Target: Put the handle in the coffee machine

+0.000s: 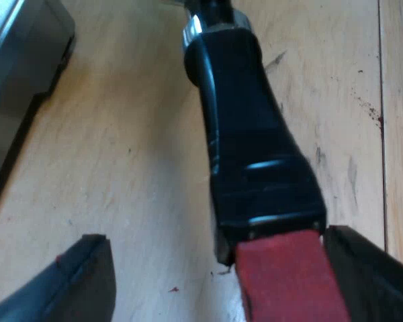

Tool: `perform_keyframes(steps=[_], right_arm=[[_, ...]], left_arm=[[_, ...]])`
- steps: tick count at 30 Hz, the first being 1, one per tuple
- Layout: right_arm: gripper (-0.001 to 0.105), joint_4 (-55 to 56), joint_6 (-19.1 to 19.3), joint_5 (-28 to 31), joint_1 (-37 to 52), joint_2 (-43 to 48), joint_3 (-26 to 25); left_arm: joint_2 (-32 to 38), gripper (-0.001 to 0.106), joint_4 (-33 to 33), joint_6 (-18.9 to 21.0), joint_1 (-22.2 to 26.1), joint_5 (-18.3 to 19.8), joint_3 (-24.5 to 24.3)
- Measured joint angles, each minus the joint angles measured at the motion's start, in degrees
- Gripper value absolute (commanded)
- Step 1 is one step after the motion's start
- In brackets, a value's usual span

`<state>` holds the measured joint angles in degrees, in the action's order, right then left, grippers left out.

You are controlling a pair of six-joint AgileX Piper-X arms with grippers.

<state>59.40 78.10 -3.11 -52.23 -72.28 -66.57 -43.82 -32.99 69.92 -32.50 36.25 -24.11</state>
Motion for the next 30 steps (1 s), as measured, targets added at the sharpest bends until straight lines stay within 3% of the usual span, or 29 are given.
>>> perform_keyframes(steps=[11, 13, 16, 18, 19, 21, 30], right_arm=[[0.0, 0.0, 0.0, 0.0, 0.0, 0.0, 0.0], [0.0, 0.0, 0.0, 0.0, 0.0, 0.0, 0.0], [0.0, 0.0, 0.0, 0.0, 0.0, 0.0, 0.0], [0.0, 0.0, -0.35, 0.13, 0.0, 0.0, 0.0], [0.0, 0.0, -0.5, 0.23, 0.0, 0.0, 0.0], [0.0, -0.04, -1.77, 0.78, 0.0, 0.0, 0.0], [0.0, -0.07, -2.1, 0.88, 0.0, 0.0, 0.0]], left_arm=[[-1.77, 0.066, 0.75, 0.0, 0.0, 1.33, 0.0], [-1.77, 0.06, 0.88, 0.0, 0.0, 1.33, 0.0], [-1.77, 0.043, 0.88, 0.0, 0.0, 1.33, 0.0], [-1.77, 0.02, 0.88, 0.0, 0.0, 1.52, 0.0], [-1.77, 0.017, 0.88, 0.0, 0.0, 1.58, 0.0], [-1.77, 0.0, 0.88, 0.5, 0.0, 0.9, 0.0], [-1.84, 0.0, 0.88, 0.63, 0.13, 0.49, 0.0]])
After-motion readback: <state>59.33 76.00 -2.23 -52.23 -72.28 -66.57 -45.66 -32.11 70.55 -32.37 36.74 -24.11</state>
